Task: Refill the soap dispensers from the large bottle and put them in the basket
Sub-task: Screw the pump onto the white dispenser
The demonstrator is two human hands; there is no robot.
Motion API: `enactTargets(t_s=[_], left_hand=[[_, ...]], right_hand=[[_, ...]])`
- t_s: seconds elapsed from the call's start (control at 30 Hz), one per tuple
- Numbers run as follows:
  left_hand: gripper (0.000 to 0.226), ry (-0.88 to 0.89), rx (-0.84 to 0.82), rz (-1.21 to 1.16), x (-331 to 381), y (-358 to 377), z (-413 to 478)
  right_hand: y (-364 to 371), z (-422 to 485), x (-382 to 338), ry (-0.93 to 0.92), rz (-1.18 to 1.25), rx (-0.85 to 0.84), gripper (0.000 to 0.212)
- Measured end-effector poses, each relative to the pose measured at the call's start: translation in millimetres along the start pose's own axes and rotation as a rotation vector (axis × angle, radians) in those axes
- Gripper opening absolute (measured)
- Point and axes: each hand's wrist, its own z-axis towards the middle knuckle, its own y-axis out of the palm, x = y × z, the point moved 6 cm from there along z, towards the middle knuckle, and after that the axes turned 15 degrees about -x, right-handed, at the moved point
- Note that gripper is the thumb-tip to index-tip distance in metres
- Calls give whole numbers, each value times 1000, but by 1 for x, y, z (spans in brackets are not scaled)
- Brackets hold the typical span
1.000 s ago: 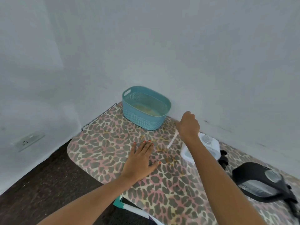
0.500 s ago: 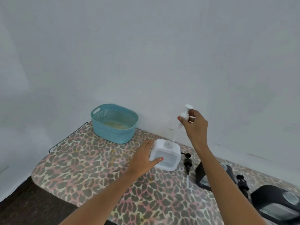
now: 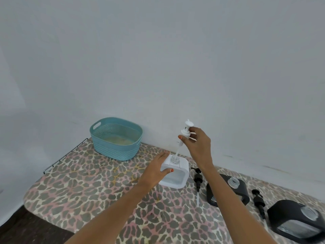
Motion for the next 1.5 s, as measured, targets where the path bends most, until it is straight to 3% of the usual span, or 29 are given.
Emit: enactTargets(t_s=[0.3, 0.6, 1.2, 1.5], left_hand=[[63, 6, 26, -34, -2, -3, 0], [63, 3, 31, -63, -5, -3, 0], [64, 16, 39, -86, -5, -2, -1], [64, 25, 44, -70, -4, -2, -2]], right_hand=[[27, -12, 34, 81, -48, -95, 38], [36, -16, 30, 19, -111, -149, 35], [47, -37, 50, 84, -159, -99, 34], [48, -47, 61, 252, -190, 61, 43]])
